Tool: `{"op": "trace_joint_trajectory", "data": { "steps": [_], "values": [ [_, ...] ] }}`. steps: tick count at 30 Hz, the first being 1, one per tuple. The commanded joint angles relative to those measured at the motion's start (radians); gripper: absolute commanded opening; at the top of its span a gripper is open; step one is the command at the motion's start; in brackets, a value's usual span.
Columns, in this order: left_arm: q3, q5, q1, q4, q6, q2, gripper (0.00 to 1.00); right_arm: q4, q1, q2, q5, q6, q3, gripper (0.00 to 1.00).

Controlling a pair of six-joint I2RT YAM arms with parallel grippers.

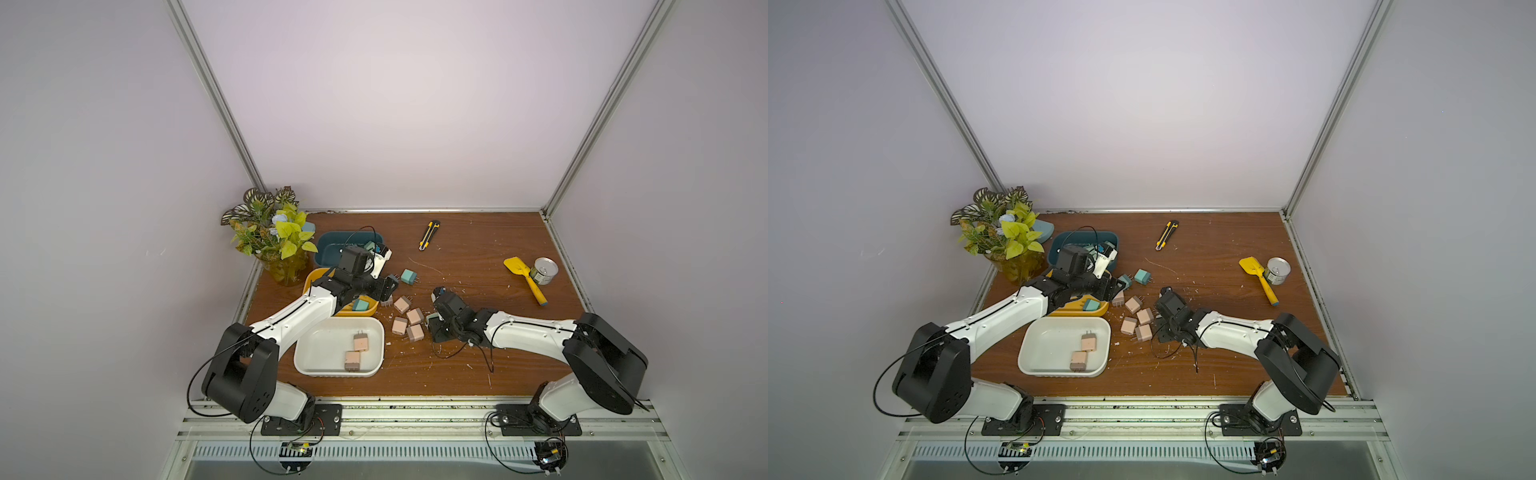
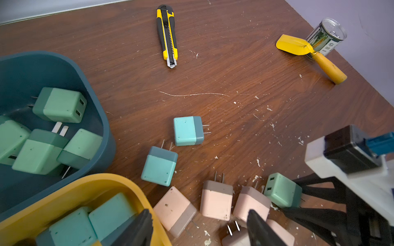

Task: Place the plugs by color into the storage box
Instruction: Pick up the plug from the center of the board.

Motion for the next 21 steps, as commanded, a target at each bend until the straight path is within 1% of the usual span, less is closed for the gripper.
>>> {"op": "trace_joint_trajectory", "data": {
  "steps": [1, 8, 15, 21],
  "values": [
    [0.031, 0.024, 0.006, -0.014, -0.009, 0.017, 0.71, 0.003, 0.006, -0.057, 0.015, 0.001, -0.001, 0.47],
    [0.026, 0.024, 0.007, -0.001, -0.012, 0.011, 0.70, 0.001, 0.006, -0.098, 0.037, -0.015, -0.006, 0.41],
    [0.034, 0.014, 0.007, -0.010, -0.001, 0.007, 0.70, -0.015, 0.006, -0.128, 0.044, -0.027, 0.012, 0.40],
    [0.012, 0.008, 0.007, 0.025, -0.004, -0.029, 0.70, -0.034, 0.006, -0.119, 0.030, -0.057, 0.074, 0.40]
  ]
}}
